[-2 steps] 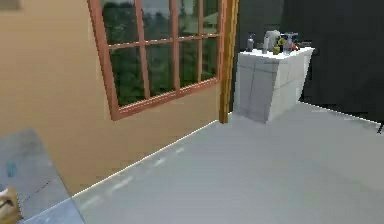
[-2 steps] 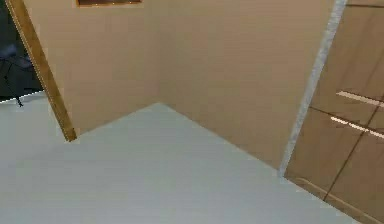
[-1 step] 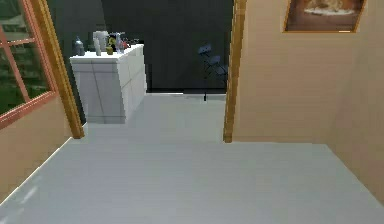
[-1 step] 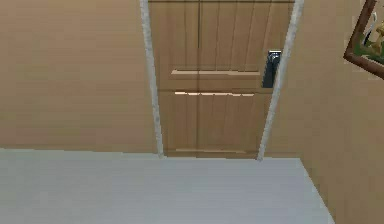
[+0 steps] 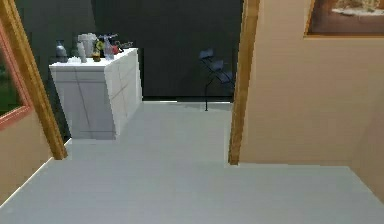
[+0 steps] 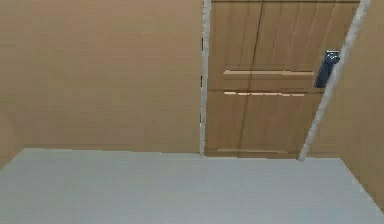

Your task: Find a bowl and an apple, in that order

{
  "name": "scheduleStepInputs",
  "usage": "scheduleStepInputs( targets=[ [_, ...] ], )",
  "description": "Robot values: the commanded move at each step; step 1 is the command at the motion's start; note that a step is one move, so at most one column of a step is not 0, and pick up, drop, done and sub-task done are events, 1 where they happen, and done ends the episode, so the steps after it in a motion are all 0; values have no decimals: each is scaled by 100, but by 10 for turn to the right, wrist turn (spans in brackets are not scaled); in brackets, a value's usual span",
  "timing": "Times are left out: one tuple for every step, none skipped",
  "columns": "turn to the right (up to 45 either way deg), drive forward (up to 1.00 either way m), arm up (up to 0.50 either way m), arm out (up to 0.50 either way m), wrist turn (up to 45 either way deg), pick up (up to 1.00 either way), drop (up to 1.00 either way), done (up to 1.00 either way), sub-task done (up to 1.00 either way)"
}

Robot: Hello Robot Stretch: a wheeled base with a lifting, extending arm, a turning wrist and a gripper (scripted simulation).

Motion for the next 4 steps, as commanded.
scheduleStepInputs(
  targets=[
    [-150, 0, 0, 0, 0, 0, 0, 0, 0],
    [0, 100, 0, 0, 0, 0, 0, 0, 0],
    [-30, 0, 0, 0, 0, 0, 0, 0, 0],
    [0, 75, 0, 0, 0, 0, 0, 0, 0]
  ],
)
